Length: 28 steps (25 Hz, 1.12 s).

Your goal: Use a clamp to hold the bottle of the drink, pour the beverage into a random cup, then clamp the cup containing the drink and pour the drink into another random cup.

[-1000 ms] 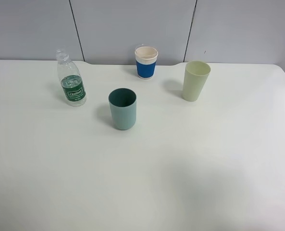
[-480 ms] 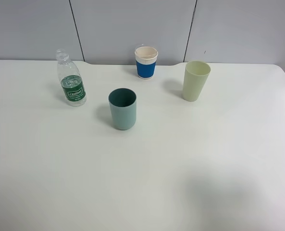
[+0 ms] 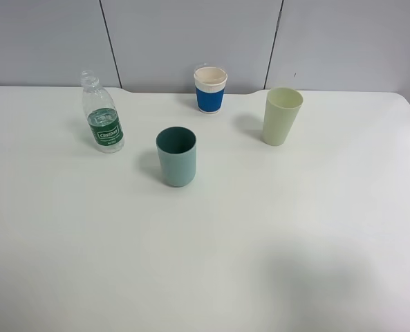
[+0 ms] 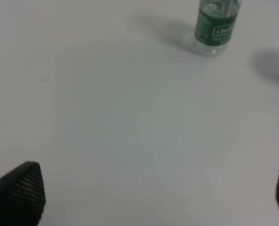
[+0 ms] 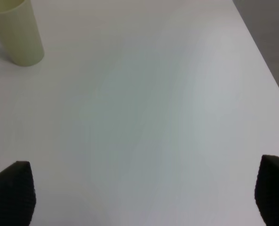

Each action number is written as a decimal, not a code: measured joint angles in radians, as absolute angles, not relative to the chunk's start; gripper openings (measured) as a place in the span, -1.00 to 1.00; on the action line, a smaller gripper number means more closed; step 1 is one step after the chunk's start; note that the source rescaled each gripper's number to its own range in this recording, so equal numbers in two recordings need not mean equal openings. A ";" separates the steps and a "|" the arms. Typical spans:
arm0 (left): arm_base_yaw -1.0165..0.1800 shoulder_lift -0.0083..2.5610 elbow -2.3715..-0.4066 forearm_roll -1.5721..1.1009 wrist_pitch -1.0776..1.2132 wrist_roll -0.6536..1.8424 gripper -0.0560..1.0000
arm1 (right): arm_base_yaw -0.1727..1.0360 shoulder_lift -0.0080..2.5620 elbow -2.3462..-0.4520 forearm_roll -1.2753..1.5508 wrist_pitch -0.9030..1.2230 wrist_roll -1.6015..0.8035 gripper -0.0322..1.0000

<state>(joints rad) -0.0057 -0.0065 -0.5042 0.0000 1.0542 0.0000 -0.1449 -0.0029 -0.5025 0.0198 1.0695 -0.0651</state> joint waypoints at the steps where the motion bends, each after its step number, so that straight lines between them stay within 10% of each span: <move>1: -0.006 -0.006 -0.504 0.000 1.054 0.000 1.00 | -0.145 -0.003 -0.502 0.020 1.069 -0.065 0.55; 28: -0.006 -0.006 -0.504 0.000 1.054 0.000 1.00 | -0.145 -0.003 -0.502 0.020 1.069 -0.065 0.55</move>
